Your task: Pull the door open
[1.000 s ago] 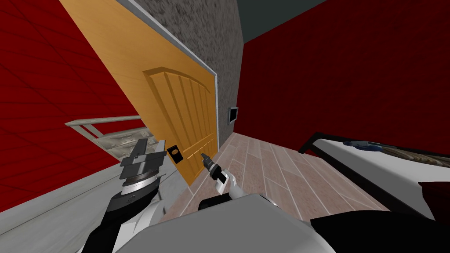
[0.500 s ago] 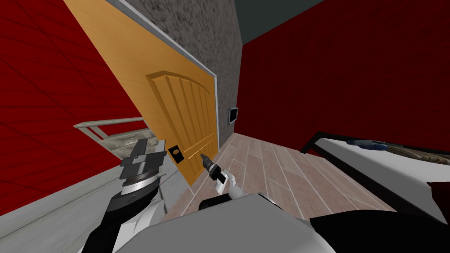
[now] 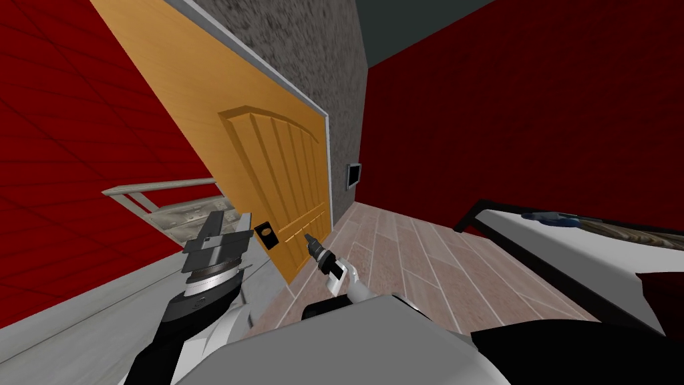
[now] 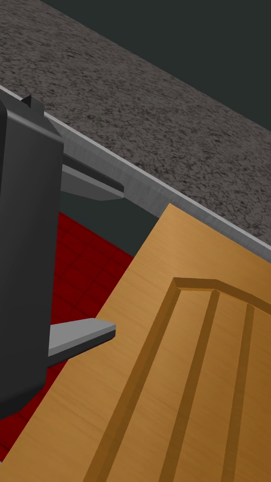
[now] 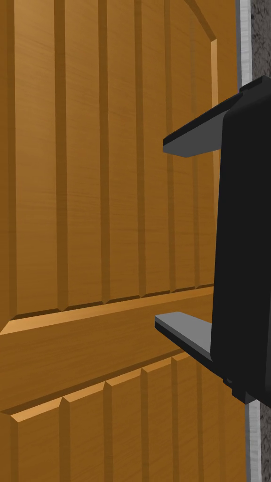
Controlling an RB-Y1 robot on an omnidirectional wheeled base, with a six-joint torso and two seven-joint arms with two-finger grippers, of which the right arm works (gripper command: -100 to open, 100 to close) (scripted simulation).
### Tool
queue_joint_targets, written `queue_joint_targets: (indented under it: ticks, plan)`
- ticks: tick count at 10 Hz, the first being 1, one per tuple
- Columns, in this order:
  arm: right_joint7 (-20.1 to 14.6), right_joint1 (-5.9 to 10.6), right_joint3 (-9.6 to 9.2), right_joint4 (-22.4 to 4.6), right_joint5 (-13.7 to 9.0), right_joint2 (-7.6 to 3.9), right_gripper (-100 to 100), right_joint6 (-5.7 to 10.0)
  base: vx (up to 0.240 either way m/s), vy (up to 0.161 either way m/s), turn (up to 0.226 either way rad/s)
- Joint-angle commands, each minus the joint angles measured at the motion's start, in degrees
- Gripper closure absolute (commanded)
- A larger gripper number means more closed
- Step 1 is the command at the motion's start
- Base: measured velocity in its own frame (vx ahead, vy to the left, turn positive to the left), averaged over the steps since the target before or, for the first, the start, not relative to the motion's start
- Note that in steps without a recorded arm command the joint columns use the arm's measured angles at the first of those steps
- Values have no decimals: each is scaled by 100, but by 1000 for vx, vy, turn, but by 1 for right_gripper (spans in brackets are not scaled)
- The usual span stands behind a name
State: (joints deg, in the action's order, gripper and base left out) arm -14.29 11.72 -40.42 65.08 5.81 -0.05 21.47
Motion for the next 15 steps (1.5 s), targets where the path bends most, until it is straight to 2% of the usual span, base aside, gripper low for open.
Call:
queue_joint_targets:
  ticks: [1, 3, 7, 10, 11, 12, 13, 14, 15]
  plan:
    - [-8, 48, -49, -78, -1, 20, -100, -5, 40, 103, -142]
    - [-23, 132, -133, -213, -3, 61, -100, -12, 46, 184, -94]
    - [-65, 373, -380, -605, -7, 191, -100, -35, 50, 210, -5]
    - [-86, 497, -505, -804, -10, 272, -100, -46, 68, 189, 5]
    - [-85, 458, -486, -726, -9, 238, -100, -63, 29, 68, -5]
    - [-159, 531, -457, -807, -44, 60, -100, -9, -7, -81, 100]
    - [-217, 587, -423, -870, -74, -62, -100, 30, -13, -152, 123]
    - [-251, 619, -402, -906, -91, -125, -100, 53, -8, -139, 61]
    - [-326, 693, -353, -985, -131, -255, -100, 103, -11, -87, 51]
